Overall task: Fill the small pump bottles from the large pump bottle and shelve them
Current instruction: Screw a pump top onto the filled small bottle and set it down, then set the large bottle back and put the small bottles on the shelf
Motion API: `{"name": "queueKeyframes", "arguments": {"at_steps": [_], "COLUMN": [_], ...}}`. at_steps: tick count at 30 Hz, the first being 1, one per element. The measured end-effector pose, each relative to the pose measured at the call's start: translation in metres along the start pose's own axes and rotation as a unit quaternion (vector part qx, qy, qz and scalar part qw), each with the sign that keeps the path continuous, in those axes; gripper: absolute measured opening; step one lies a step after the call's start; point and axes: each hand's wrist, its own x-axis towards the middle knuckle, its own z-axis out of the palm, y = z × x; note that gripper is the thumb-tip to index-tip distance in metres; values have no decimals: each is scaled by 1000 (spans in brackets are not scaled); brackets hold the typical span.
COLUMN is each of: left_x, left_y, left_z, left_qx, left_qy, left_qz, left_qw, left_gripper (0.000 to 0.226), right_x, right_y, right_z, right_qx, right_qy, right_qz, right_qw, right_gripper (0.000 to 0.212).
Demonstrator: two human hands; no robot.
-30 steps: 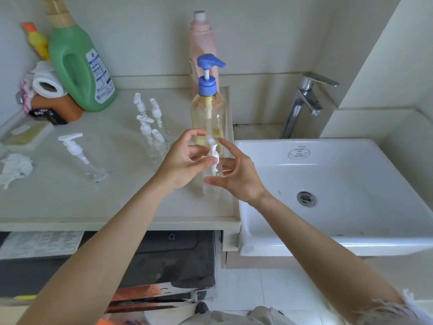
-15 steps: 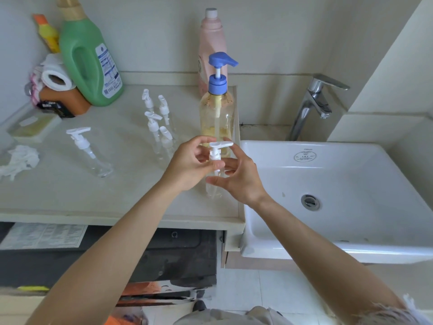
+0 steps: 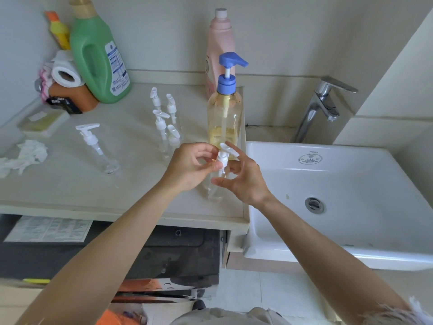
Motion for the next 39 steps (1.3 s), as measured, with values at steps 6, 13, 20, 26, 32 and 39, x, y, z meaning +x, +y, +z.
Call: {"name": "queueKeyframes", "arguments": {"at_steps": [6,13,20,26,32,39], "left_x": [-4,-3,-2,-4,48,97], "left_y": [-3,-10,-11,10,73,77], "left_z": [0,-2,-12,-49,-62,-35], "left_qx": [50,7,-18,59,95,205], "left_qy": [-5,-11,-89,-115,71,-69], "left_qz": [27,25,29,33,37,-9], "left_qw": [998,1000,995,991,992,976], "left_gripper": [22,17,24,47,34,49], "right_x": [0,0,-3,18,88,118], "right_y": [-9,-6,-7,-29,-50,-53], "right_z": [-2,2,-10,-73,-89,-93], "right_qx": [-52,-47,-61,-104,-110,-185], "right_qy": [-3,-33,-78,-49,-5,-165], "right_qz": [7,14,-18,-28,-21,12], "right_qw": [999,998,995,993,994,969], "right_gripper": [99,97,92,54,85,108]}}
